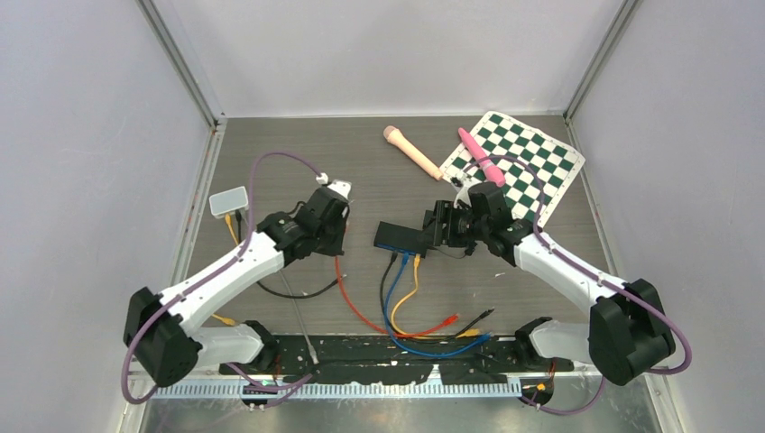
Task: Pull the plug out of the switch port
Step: Pick up the connector from the corner of the board.
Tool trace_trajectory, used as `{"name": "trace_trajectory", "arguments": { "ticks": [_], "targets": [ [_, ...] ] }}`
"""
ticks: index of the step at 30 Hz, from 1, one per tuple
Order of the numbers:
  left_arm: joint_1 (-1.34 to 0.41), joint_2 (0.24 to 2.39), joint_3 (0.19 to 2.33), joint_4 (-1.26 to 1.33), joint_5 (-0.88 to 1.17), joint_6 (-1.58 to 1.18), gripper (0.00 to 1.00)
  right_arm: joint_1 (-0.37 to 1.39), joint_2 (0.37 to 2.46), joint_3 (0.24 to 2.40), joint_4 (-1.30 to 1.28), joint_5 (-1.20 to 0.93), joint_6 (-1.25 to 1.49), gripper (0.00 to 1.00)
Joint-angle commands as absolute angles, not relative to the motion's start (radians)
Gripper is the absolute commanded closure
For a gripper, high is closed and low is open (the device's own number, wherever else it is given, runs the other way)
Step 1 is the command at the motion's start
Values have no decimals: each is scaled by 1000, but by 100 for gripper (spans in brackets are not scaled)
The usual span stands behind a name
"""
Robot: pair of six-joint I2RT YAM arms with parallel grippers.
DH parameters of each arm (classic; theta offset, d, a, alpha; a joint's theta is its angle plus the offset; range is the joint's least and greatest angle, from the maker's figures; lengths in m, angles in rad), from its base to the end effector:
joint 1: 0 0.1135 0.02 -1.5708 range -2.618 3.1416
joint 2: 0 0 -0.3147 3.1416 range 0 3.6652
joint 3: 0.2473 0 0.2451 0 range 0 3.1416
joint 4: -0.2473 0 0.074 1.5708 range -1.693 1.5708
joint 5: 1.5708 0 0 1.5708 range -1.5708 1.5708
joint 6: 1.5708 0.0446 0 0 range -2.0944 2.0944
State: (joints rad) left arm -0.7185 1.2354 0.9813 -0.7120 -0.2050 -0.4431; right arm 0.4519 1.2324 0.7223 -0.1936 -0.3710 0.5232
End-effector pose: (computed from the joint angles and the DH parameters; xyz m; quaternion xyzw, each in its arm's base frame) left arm 0.1779 -0.1435 0.3122 0.1002 0.9448 -0.0809 0.3012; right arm 0.2091 0.1195 0.2719 -0.0456 0.8941 0.3413 0.2864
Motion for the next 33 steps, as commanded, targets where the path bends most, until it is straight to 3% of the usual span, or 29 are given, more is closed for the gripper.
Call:
{"name": "trace_trajectory", "arguments": {
  "ticks": [1,11,20,26,33],
  "targets": [
    [-687,1148,1054,-807,-313,-373,100,506,1205,776,-63,-496,478,38],
    [-581,1082,1113,-822,-123,-386,100,708,1195,793,84,-582,336,35],
    [-565,1099,1114,-791,-17,-521,100,947,1305,745,315,-354,407,26],
    [-545,1078,1101,-777,-5,-578,100,1045,1425,721,517,-265,504,26],
    [-502,1042,1061,-743,58,-626,100,1094,1557,789,560,-267,518,27]
  ]
}}
